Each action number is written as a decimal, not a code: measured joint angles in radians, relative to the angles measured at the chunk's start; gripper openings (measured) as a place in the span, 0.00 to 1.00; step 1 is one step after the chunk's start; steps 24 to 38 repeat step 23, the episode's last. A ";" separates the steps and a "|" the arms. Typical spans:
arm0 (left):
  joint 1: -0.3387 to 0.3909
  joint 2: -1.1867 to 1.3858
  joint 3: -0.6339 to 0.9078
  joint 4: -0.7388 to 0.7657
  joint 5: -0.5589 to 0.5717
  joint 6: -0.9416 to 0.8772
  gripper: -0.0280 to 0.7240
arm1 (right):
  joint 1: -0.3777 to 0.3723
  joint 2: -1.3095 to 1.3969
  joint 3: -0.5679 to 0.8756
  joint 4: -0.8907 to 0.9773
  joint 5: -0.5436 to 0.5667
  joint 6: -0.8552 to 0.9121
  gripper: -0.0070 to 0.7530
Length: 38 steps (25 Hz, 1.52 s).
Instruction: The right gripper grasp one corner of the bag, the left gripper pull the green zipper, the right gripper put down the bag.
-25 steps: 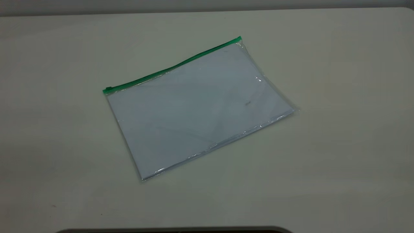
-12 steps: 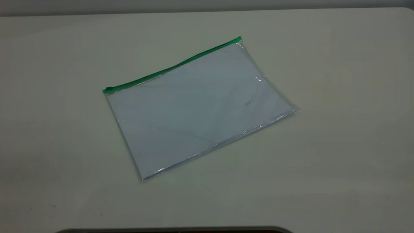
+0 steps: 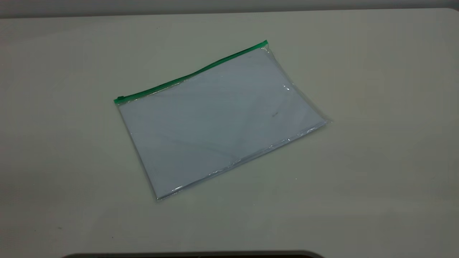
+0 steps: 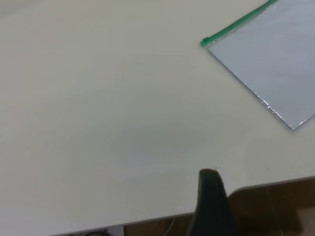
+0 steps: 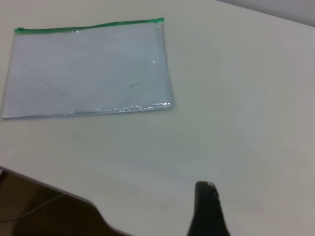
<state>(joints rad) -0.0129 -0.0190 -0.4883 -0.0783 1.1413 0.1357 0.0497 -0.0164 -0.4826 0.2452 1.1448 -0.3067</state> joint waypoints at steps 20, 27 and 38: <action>0.000 0.000 0.000 0.000 0.002 0.002 0.82 | 0.000 0.000 0.001 -0.314 -0.009 0.344 0.77; 0.000 0.000 0.000 0.000 0.002 0.002 0.82 | 0.000 0.000 0.001 -0.314 -0.010 0.348 0.77; 0.000 0.000 0.000 0.000 0.002 0.002 0.82 | 0.000 0.000 0.001 -0.314 -0.010 0.348 0.77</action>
